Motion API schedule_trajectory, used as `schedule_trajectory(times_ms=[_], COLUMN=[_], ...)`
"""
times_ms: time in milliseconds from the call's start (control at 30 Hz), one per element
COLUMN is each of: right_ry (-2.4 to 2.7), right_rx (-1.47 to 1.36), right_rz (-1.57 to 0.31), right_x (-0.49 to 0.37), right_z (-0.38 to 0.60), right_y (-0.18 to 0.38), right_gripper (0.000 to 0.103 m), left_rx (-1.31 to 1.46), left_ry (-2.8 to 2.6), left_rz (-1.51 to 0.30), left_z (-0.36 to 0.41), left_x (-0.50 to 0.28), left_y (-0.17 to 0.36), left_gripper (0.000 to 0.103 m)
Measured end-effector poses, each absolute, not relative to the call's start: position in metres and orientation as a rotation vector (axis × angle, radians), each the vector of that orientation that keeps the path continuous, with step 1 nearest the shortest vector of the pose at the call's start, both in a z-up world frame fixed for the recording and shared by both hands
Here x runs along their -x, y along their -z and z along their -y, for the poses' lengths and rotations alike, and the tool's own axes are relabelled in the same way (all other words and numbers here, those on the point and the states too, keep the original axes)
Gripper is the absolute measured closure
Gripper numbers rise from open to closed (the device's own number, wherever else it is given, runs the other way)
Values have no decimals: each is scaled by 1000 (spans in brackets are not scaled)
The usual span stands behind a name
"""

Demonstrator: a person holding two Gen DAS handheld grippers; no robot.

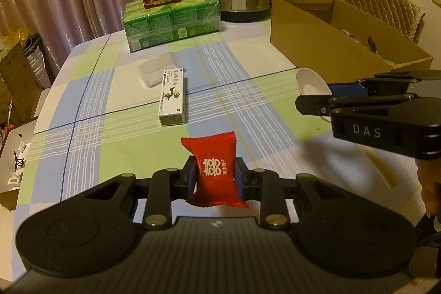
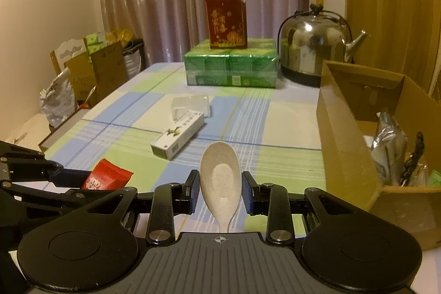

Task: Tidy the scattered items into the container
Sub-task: 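Lift the candy and spoon and carry both over the cardboard box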

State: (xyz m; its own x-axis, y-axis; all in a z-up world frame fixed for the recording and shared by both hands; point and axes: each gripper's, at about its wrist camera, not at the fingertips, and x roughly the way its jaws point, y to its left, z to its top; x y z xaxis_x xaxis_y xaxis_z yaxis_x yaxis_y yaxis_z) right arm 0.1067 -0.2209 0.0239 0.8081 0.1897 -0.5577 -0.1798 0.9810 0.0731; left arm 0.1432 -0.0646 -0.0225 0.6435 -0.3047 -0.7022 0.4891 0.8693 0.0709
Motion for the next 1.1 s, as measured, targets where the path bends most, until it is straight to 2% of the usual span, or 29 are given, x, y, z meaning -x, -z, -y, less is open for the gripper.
schedule_trajectory(times_ms=[667, 1100], right_ry=[-134, 14], right_rx=[-48, -113], right_rz=[-528, -453], right_x=[-70, -74], right_z=[250, 332], right_y=[-62, -106], right_gripper=[74, 74], left_rx=[-257, -244], left_ry=[519, 674], left_rz=[-690, -625], left_z=[91, 172], left_x=[-111, -120], left_y=[-7, -40], left_gripper=[80, 80])
